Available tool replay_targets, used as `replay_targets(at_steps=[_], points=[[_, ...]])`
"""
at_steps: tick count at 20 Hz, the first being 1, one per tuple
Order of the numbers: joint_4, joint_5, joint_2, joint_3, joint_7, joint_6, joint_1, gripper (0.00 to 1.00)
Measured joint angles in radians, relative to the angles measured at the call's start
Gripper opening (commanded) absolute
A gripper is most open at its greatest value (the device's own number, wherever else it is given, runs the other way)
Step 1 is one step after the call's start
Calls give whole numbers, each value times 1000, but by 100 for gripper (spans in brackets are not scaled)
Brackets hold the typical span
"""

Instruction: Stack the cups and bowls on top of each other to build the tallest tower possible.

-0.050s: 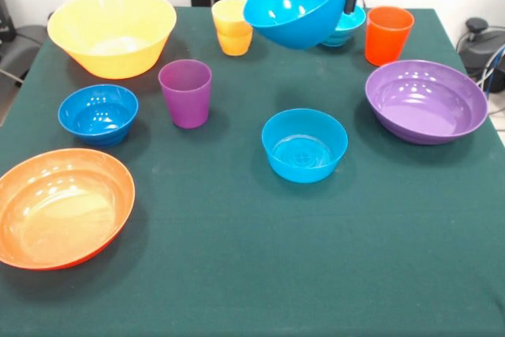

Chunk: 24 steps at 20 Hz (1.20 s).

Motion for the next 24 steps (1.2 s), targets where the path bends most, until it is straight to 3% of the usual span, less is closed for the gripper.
replay_targets(at_steps=[10,24], points=[[-135,0,6,15,0,7,-18,0],[-232,-1,50,54,0,7,-52,0]])
